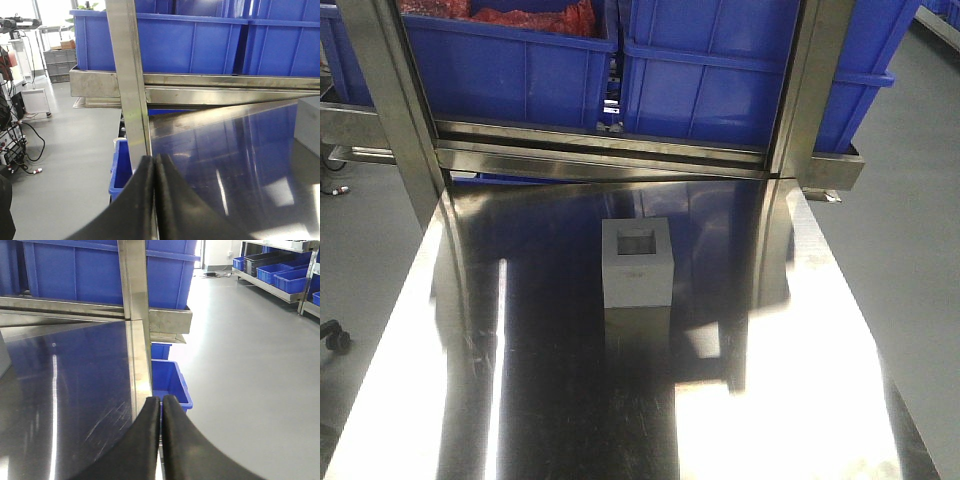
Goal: Sort gray base to blue bin
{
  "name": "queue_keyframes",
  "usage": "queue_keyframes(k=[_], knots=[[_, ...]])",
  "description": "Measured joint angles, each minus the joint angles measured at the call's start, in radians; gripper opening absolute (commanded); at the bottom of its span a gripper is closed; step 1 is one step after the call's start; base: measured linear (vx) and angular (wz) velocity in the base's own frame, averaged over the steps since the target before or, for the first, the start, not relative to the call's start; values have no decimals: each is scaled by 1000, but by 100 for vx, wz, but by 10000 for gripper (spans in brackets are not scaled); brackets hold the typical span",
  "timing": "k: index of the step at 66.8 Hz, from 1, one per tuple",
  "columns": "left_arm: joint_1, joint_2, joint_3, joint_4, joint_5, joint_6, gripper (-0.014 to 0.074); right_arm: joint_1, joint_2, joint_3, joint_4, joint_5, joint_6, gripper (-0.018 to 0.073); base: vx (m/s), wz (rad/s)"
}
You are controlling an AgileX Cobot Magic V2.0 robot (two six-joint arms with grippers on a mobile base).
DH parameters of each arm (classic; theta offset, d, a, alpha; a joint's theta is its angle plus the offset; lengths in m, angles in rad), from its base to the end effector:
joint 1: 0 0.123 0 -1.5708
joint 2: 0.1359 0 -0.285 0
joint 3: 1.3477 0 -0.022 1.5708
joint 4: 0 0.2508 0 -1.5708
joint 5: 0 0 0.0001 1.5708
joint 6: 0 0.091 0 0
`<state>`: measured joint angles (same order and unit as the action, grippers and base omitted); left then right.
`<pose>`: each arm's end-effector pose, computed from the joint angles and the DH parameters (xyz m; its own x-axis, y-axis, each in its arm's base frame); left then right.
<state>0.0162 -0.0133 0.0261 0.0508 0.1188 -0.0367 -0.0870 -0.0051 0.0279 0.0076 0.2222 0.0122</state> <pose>0.0565 0.0015 0.1943 -0.0445 0.0130 -0.9989 -0.0216 0.9997 0.0140 0.0560 -0.0047 0.1839 -0.1548 0.0332 -0.9874 0.0883 0.9959 0.0196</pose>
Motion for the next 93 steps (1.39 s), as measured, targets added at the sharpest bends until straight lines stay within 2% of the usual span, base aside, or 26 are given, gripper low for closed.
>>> queue_keyframes(k=[35, 47, 62, 76, 80, 86, 93], knots=[[0, 0, -6, 0, -18, 0, -6, 0, 0, 0, 0, 0, 0, -5, 0, 0], [0, 23, -164, 0, 88, 0, -6, 0, 0, 0, 0, 0, 0, -5, 0, 0], [0, 341, -463, 1, 296, 7, -6, 0, 0, 0, 0, 0, 0, -5, 0, 0], [0, 534, -559, 1, 336, 7, 0, 0, 0, 0, 0, 0, 0, -5, 0, 0], [0, 545, -560, 1, 332, 7, 20, 0, 0, 0, 0, 0, 0, -5, 0, 0], [0, 547, -561, 1, 329, 7, 102, 0, 0, 0, 0, 0, 0, -5, 0, 0], [0, 547, -561, 1, 325, 7, 284, 0, 0, 0, 0, 0, 0, -5, 0, 0]])
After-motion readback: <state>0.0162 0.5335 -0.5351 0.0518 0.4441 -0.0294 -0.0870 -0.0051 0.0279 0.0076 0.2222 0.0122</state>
